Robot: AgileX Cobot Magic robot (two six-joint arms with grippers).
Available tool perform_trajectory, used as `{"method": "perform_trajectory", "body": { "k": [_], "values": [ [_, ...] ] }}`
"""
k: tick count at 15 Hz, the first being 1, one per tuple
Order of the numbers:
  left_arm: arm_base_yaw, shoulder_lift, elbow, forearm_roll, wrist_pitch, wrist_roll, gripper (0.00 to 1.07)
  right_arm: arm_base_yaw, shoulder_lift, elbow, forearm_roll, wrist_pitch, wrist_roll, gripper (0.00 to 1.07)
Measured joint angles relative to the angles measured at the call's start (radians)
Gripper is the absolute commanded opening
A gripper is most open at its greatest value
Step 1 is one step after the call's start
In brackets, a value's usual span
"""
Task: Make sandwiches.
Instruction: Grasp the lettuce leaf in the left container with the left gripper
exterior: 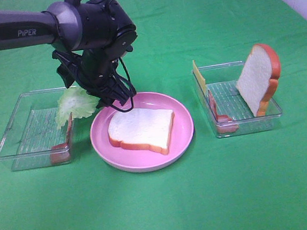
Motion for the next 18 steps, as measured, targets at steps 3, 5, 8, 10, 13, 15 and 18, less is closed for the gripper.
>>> {"method": "perform_trajectory", "body": {
  "k": [3, 5, 8, 10, 13, 15, 18],
  "values": [
    [-0.009, 0.0, 0.0, -0.032, -0.002, 0.0, 0.75, 0.0, 0.0, 0.0, 0.0, 0.0, 0.0, 0.76],
    [-0.027, 0.0, 0.0, -0.038, -0.002, 0.004, 0.75, 0.0, 0.0, 0.0, 0.0, 0.0, 0.0, 0.76],
    [-0.031, 0.007, -0.001, -0.017, 0.009, 0.007, 0.75, 0.0, 0.0, 0.0, 0.0, 0.0, 0.0, 0.76],
    [-0.031, 0.02, -0.001, 0.0, 0.033, 0.009, 0.75, 0.0, 0.0, 0.0, 0.0, 0.0, 0.0, 0.76],
    [-0.031, 0.025, -0.001, 0.017, 0.035, 0.009, 0.75, 0.0, 0.0, 0.0, 0.0, 0.0, 0.0, 0.76],
    [-0.031, 0.025, -0.001, 0.031, 0.043, 0.008, 0.73, 0.0, 0.0, 0.0, 0.0, 0.0, 0.0, 0.76],
    [-0.031, 0.025, -0.001, 0.047, 0.054, 0.002, 0.59, 0.0, 0.0, 0.0, 0.0, 0.0, 0.0, 0.76]
  ]
}}
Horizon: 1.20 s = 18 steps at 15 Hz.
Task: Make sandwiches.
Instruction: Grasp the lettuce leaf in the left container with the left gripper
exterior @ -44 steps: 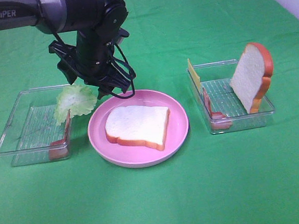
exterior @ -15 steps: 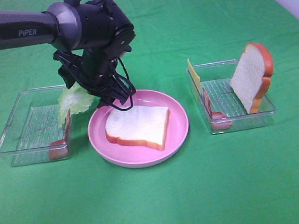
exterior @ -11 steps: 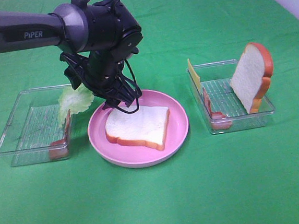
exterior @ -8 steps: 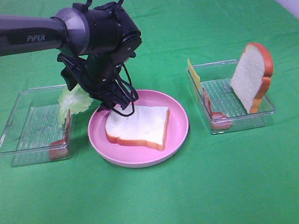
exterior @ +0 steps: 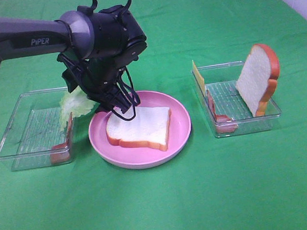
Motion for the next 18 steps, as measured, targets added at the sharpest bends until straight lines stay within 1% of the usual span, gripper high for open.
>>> {"method": "perform_trajectory", "body": {
  "k": [4, 5, 7, 10, 11, 13, 18],
  "values": [
    [0.0, 0.0, 0.0, 0.008, 0.001, -0.003, 0.39, 0.0, 0.0, 0.0, 0.0, 0.0, 0.0, 0.76],
    [0.0, 0.0, 0.0, 0.008, 0.001, -0.003, 0.36, 0.0, 0.0, 0.0, 0.0, 0.0, 0.0, 0.76],
    [0.0, 0.0, 0.0, 0.008, 0.001, -0.003, 0.27, 0.0, 0.0, 0.0, 0.0, 0.0, 0.0, 0.76],
    [0.0, 0.0, 0.0, 0.008, 0.005, -0.003, 0.19, 0.0, 0.0, 0.0, 0.0, 0.0, 0.0, 0.76],
    [0.0, -0.001, 0.0, 0.008, 0.007, -0.003, 0.1, 0.0, 0.0, 0.0, 0.0, 0.0, 0.0, 0.76],
    [0.0, -0.001, 0.0, 0.008, 0.008, -0.003, 0.0, 0.0, 0.0, 0.0, 0.0, 0.0, 0.0, 0.76],
    [0.0, -0.014, 0.0, 0.008, 0.01, -0.003, 0.0, 0.0, 0.0, 0.0, 0.0, 0.0, 0.0, 0.76]
  ]
}}
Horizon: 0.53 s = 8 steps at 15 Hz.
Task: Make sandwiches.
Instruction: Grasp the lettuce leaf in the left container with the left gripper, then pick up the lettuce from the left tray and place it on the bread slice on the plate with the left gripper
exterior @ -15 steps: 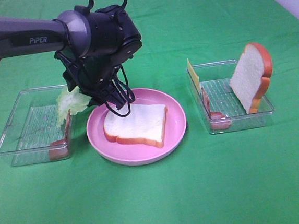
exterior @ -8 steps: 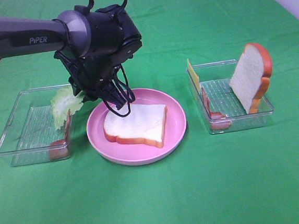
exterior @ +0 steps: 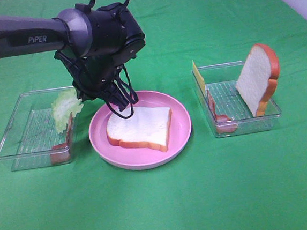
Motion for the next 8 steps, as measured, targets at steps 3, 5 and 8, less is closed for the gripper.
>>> {"method": "perform_trajectory", "body": {
  "k": [3, 5, 8],
  "values": [
    [0.0, -0.05, -0.025, -0.003, -0.001, 0.0, 0.0, 0.0, 0.0, 0.0, 0.0, 0.0, 0.0, 0.76],
    [0.0, -0.095, -0.063, -0.028, -0.001, 0.0, 0.0, 0.0, 0.0, 0.0, 0.0, 0.0, 0.0, 0.76],
    [0.0, -0.15, -0.128, -0.106, -0.026, 0.013, 0.0, 0.0, 0.0, 0.0, 0.0, 0.0, 0.0, 0.76]
  ]
}}
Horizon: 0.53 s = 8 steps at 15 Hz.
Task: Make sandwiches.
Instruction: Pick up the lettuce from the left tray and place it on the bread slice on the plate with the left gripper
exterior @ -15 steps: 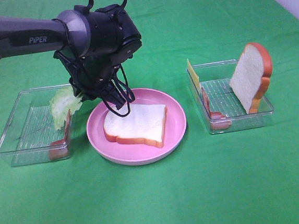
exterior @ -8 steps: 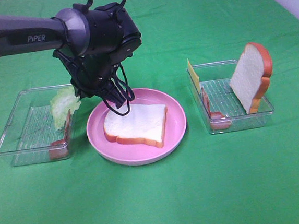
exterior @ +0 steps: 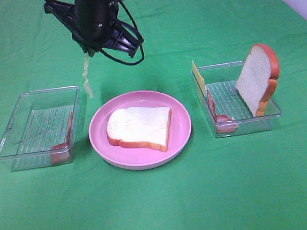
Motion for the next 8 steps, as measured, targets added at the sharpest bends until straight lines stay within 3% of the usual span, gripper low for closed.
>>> {"method": "perform_trajectory", "body": {
  "k": [6, 8],
  "values": [
    [0.0, -0.051, -0.011, -0.508, -0.098, 0.144, 0.0, 0.0, 0.0, 0.0, 0.0, 0.0, 0.0, 0.76],
    [0.0, -0.051, -0.011, -0.624, -0.095, 0.167, 0.0, 0.0, 0.0, 0.0, 0.0, 0.0, 0.0, 0.76]
  ]
}}
